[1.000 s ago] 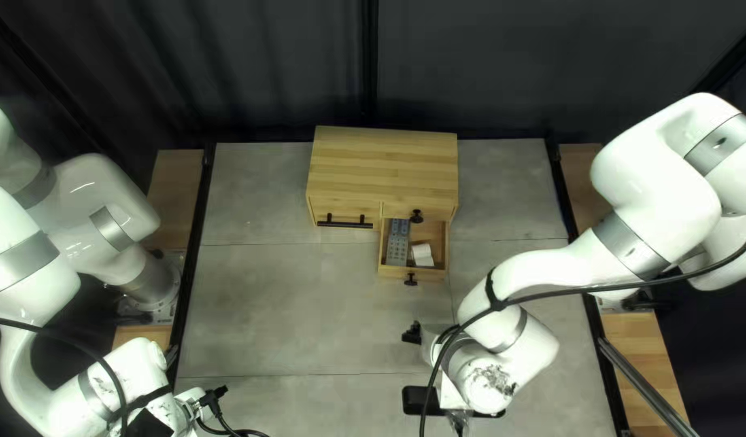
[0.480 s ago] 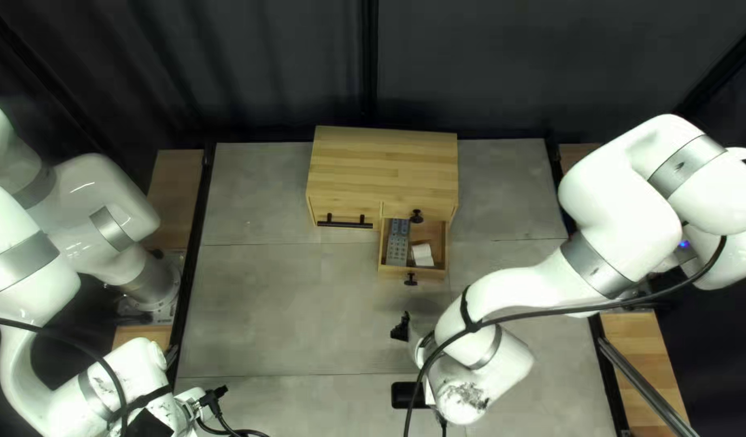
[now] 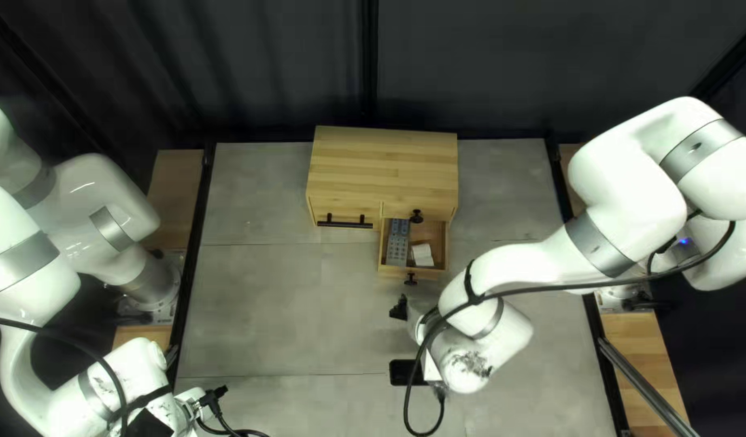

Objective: Open drawers and place objects into drawer and close

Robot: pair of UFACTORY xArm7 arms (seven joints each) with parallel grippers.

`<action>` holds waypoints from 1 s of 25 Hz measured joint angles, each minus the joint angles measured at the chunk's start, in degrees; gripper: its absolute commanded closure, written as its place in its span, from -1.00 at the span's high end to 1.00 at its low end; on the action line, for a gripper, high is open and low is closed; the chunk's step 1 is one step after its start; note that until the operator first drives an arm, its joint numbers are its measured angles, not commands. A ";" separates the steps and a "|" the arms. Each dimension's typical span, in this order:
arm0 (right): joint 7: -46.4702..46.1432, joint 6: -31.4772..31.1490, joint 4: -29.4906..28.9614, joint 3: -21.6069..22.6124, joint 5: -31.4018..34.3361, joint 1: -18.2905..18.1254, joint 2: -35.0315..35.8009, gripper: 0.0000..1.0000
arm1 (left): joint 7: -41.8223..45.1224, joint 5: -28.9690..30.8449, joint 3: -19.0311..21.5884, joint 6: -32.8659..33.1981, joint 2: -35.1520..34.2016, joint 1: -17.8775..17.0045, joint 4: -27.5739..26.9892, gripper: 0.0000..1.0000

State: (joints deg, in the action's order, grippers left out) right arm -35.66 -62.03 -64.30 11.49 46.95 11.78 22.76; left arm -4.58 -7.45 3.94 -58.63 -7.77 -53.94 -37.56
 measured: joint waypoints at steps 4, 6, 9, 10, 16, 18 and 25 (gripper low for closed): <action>-0.87 0.46 -0.31 -0.24 0.50 -0.32 0.60 1.00 | 0.00 0.00 0.00 0.00 0.00 0.00 0.00 1.00; -1.18 0.76 -0.32 -0.24 0.55 -0.44 0.69 1.00 | 0.00 0.00 0.00 0.00 0.00 0.00 0.00 1.00; -1.61 1.44 -0.04 -0.23 0.48 -0.75 0.76 1.00 | 0.00 0.00 0.00 0.00 0.00 0.00 0.00 1.00; -1.82 1.67 0.06 -0.23 0.36 -0.91 0.79 1.00 | 0.00 0.00 0.00 0.00 0.00 0.00 0.00 1.00; -3.76 2.63 0.10 -0.13 -0.82 -1.97 1.04 1.00 | 0.00 0.00 0.00 0.00 0.00 0.00 0.00 1.00; -4.47 2.78 -0.09 -0.11 -1.33 -2.34 1.17 1.00 | 0.00 0.00 0.00 0.00 0.00 0.00 0.00 1.00; -6.20 3.40 -0.49 -0.09 -2.79 -3.48 1.85 1.00 | 0.00 0.00 0.00 0.00 0.00 0.00 0.00 1.00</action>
State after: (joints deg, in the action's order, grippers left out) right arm -41.85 -58.63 -64.79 11.40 44.16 8.29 24.62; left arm -4.58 -7.45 3.94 -58.63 -7.77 -53.94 -37.56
